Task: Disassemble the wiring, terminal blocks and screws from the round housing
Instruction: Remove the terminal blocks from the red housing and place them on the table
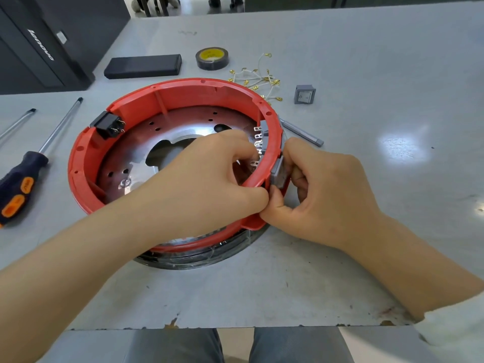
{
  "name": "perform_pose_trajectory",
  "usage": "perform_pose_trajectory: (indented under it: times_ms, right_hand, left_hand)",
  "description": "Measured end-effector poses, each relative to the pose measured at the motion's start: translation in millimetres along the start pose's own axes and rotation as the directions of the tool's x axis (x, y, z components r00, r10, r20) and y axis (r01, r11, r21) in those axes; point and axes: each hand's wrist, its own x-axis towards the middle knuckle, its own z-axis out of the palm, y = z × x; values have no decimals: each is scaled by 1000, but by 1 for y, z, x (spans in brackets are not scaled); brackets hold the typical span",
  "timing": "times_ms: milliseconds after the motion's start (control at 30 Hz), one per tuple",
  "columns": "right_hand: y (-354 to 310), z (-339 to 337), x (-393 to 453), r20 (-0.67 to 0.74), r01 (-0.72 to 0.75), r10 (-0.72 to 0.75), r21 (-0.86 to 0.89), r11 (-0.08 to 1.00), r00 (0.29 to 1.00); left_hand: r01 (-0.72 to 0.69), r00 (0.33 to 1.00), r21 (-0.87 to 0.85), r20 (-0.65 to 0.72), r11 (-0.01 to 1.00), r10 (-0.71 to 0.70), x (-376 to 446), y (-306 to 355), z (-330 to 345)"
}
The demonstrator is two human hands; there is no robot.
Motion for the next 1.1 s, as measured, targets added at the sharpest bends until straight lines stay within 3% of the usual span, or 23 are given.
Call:
perform_pose_trajectory:
  times_ms: [300, 800, 1000, 1100]
  right_hand:
    - [1, -4, 5, 34, 47, -45, -38, 998, 998]
    - [6, -10, 6, 104, 31, -41, 96, 995, 994]
    - [12, -17, 0, 92, 39, -40, 10, 999, 995]
    - [14, -18, 1, 124, 13, -25, 94, 995, 992]
  left_hand:
    - [-11, 999, -17, 35, 1000, 12, -1, 1, -2]
    - [-30, 998, 28, 58, 999, 28, 0, 1, -2]
    - [28, 999, 78, 23, 997, -30, -2, 5, -2]
    - [14, 999, 77, 32, 997, -17, -3, 5, -3]
